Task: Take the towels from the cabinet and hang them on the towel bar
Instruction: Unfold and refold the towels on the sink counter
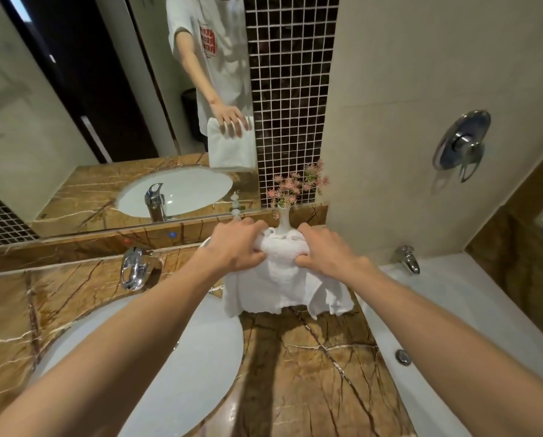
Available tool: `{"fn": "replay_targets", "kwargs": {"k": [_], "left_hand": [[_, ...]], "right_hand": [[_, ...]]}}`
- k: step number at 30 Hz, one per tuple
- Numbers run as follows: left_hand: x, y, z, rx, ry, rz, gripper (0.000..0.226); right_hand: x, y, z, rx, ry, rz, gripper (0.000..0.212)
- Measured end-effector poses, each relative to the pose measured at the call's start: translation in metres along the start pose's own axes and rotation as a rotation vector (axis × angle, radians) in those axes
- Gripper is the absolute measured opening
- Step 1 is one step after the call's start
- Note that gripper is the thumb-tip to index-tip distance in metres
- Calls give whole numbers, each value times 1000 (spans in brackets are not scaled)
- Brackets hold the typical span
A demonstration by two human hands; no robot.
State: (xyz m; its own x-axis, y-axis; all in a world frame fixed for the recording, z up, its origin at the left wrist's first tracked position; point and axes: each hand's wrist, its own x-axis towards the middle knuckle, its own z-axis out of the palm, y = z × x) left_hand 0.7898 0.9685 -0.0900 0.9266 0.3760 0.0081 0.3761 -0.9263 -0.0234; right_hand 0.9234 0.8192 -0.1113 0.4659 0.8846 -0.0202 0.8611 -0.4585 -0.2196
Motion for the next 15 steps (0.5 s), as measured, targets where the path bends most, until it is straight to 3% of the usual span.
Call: {"fn": "replay_targets", "kwargs": {"k": [15], "left_hand": [[18,-25,23,-65,7,48,55]], "right_hand": [[21,-7,15,-18,8,73,41]]}}
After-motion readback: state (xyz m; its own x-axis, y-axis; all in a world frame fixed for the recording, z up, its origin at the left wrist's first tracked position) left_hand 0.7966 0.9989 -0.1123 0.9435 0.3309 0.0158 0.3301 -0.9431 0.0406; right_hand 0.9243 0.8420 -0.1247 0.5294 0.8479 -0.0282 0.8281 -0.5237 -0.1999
